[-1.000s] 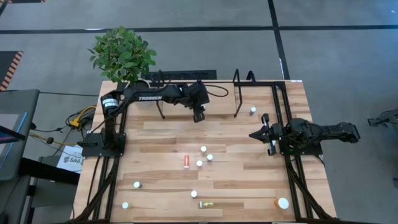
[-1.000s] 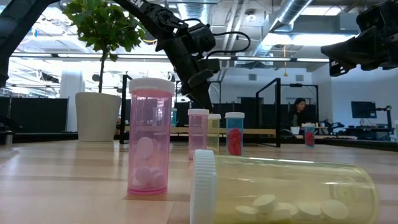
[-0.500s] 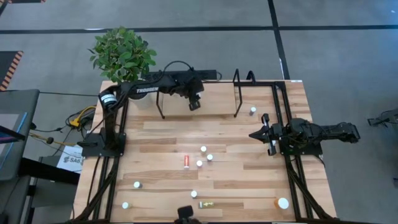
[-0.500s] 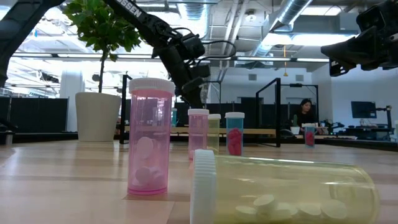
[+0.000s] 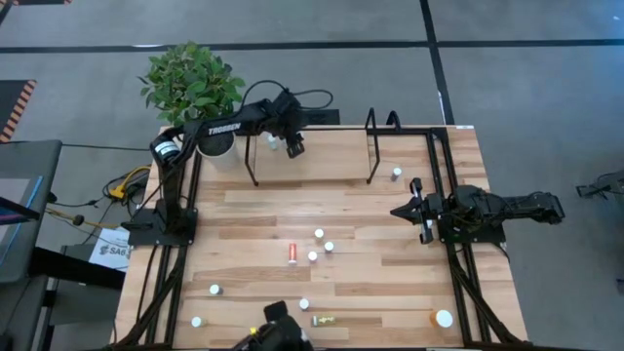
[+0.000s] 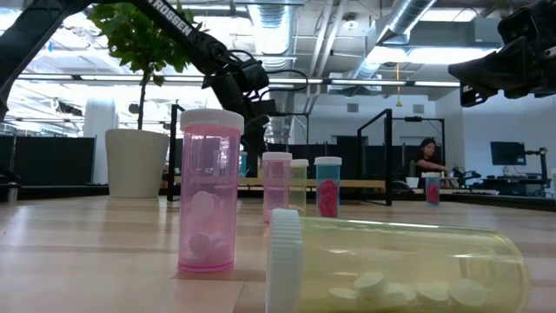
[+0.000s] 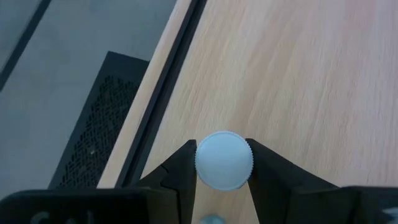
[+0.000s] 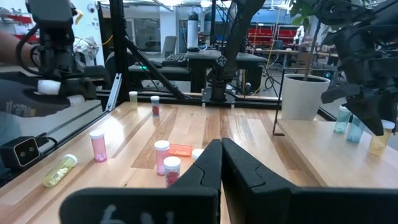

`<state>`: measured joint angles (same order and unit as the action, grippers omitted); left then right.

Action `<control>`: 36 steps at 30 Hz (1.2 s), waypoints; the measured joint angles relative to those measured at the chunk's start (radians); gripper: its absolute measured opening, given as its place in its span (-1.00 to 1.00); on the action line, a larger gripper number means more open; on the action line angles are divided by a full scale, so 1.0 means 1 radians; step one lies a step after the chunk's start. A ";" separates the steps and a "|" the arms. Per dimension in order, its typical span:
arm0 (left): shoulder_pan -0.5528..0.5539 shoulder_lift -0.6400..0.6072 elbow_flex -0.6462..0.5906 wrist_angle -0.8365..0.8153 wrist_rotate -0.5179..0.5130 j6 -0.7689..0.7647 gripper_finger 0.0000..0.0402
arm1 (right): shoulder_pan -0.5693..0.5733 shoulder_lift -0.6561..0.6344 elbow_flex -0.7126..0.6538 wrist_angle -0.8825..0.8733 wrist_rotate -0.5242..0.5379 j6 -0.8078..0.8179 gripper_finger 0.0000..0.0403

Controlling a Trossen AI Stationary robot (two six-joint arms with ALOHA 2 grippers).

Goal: Pick and place medicine bottles onto shelf by color
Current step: Put the yellow pill bottle on the shelf

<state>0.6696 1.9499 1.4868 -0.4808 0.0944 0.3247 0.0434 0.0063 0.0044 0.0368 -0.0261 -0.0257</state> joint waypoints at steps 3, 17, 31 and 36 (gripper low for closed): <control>0.002 0.000 0.000 0.000 0.003 -0.011 -0.48 | 0.000 0.000 0.000 0.000 0.000 0.000 -0.87; 0.003 0.000 0.000 -0.001 -0.034 -0.058 -0.48 | 0.000 0.000 0.000 0.000 0.000 0.000 -0.87; 0.004 -0.001 0.000 -0.017 -0.039 -0.089 -0.32 | 0.000 0.000 0.000 0.000 0.000 0.000 -0.87; 0.008 -0.001 0.000 -0.014 -0.039 -0.109 -0.26 | 0.000 0.000 0.000 0.000 0.000 0.000 -0.87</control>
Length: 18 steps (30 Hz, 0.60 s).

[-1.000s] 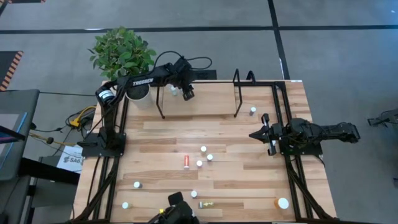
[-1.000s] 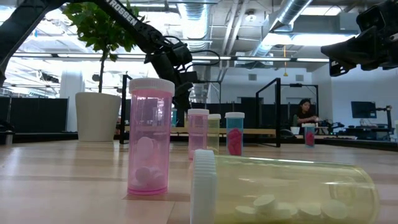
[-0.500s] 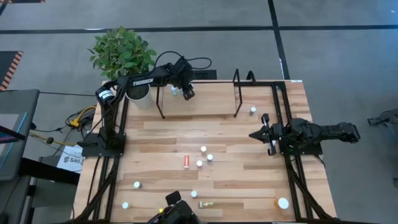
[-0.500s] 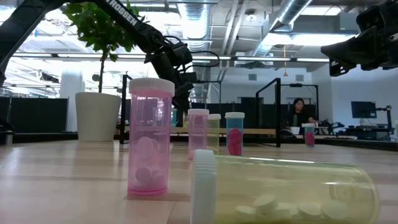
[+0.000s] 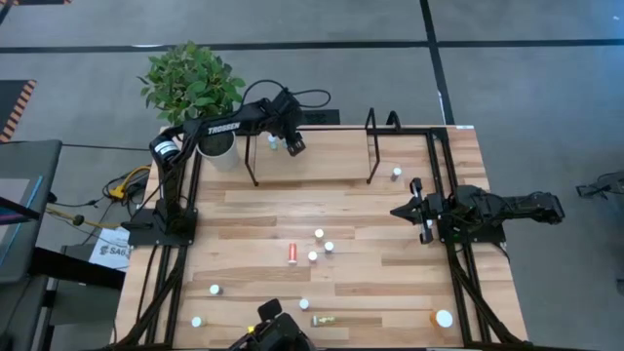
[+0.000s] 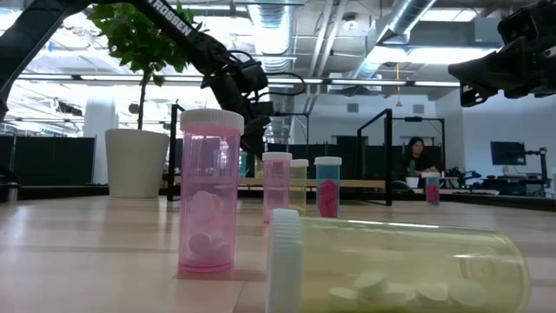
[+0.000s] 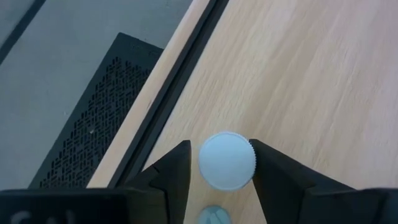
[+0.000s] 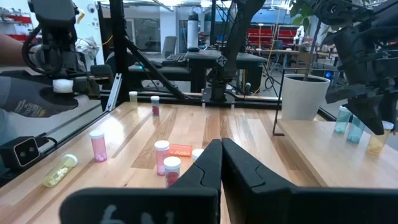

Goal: Pick and place medicine bottles onto shelf by color
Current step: Put the yellow pill bottle on the shelf

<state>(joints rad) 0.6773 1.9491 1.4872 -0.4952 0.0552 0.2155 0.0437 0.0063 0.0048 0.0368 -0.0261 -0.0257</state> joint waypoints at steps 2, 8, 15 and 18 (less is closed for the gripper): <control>0.000 -0.003 0.000 0.006 0.002 0.008 -0.25 | 0.000 0.000 0.000 0.000 0.000 0.000 -0.87; 0.001 -0.023 0.014 0.024 0.008 0.040 -0.25 | 0.000 0.000 0.000 0.000 0.000 0.000 -0.87; -0.008 -0.072 0.022 0.011 0.034 0.046 -0.25 | 0.000 0.000 0.000 0.000 0.000 0.000 -0.87; -0.027 -0.099 0.023 0.012 0.059 0.045 -0.25 | 0.000 0.000 0.000 0.000 0.000 0.000 -0.87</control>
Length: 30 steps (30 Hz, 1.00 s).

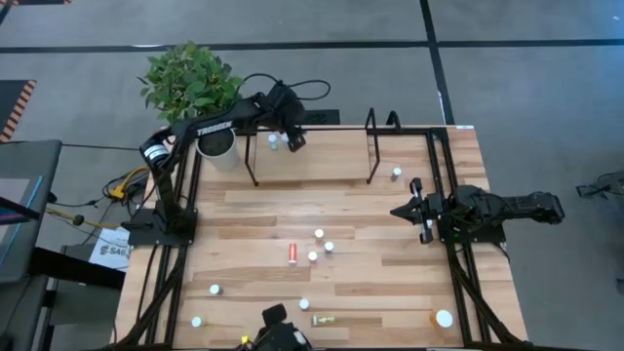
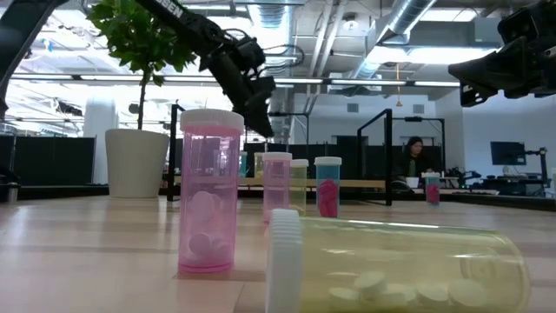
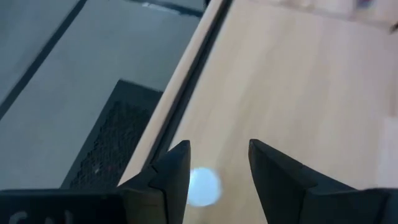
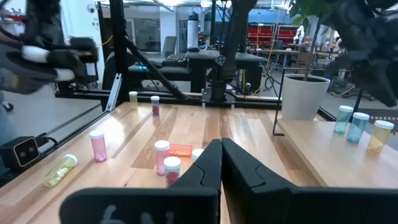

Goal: Pick and place medicine bottles onto shelf by color
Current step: Put the yellow pill bottle on the shelf

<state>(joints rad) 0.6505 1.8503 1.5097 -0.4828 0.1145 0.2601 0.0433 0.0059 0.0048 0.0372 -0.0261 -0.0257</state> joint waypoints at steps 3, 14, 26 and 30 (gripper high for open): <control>-0.034 -0.019 0.000 -0.003 0.015 -0.015 -0.25 | 0.000 0.000 0.000 0.000 0.000 0.000 -0.87; -0.309 -0.075 0.000 0.005 -0.103 -0.135 -0.25 | 0.000 0.000 0.000 0.000 0.000 0.000 -0.87; -0.687 -0.075 0.000 -0.038 -0.398 -0.619 -0.25 | 0.000 0.000 0.000 0.000 0.000 0.000 -0.87; -0.760 -0.074 0.000 -0.136 -0.442 -0.878 -0.25 | 0.000 0.000 0.000 0.000 0.000 0.000 -0.87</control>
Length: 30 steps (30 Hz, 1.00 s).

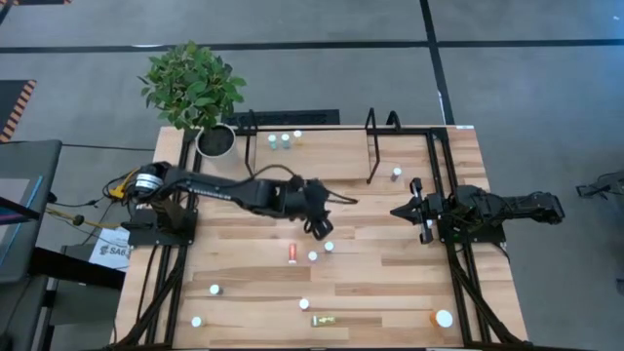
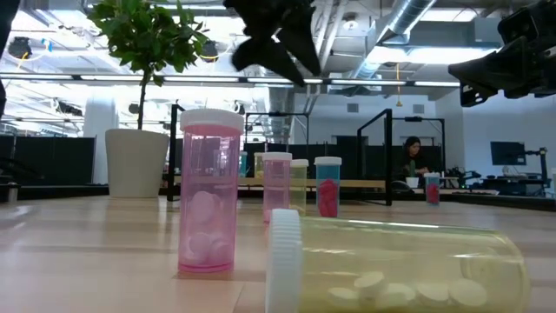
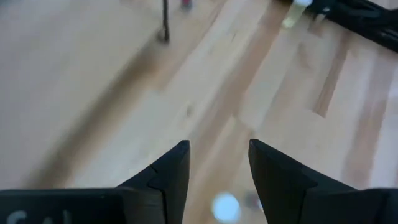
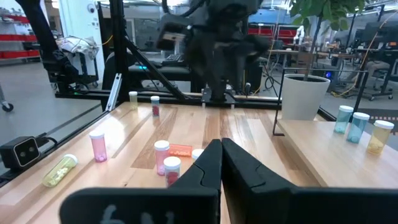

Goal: Pick and place medicine bottles onto shelf by color
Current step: Put the yellow pill bottle on the shelf

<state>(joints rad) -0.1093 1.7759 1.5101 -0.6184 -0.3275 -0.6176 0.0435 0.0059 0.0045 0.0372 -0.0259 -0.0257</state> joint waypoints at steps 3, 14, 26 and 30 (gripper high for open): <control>-0.045 0.000 0.000 -0.072 -0.002 -0.167 -0.25 | 0.000 0.000 0.000 0.000 0.000 0.000 -0.87; -0.121 0.001 0.000 -0.303 -0.001 -0.513 -0.25 | 0.000 0.000 0.000 0.000 0.000 0.000 -0.87; -0.115 0.031 -0.104 -0.090 -0.049 -0.269 -0.25 | 0.000 0.000 0.000 -0.003 0.000 0.000 -0.87; -0.115 0.038 -0.162 0.020 -0.085 -0.212 -0.23 | 0.000 0.002 0.000 -0.002 0.000 0.000 -0.87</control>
<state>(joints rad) -0.2245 1.8137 1.3477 -0.5986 -0.4125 -0.8300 0.0433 0.0081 0.0046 0.0350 -0.0257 -0.0257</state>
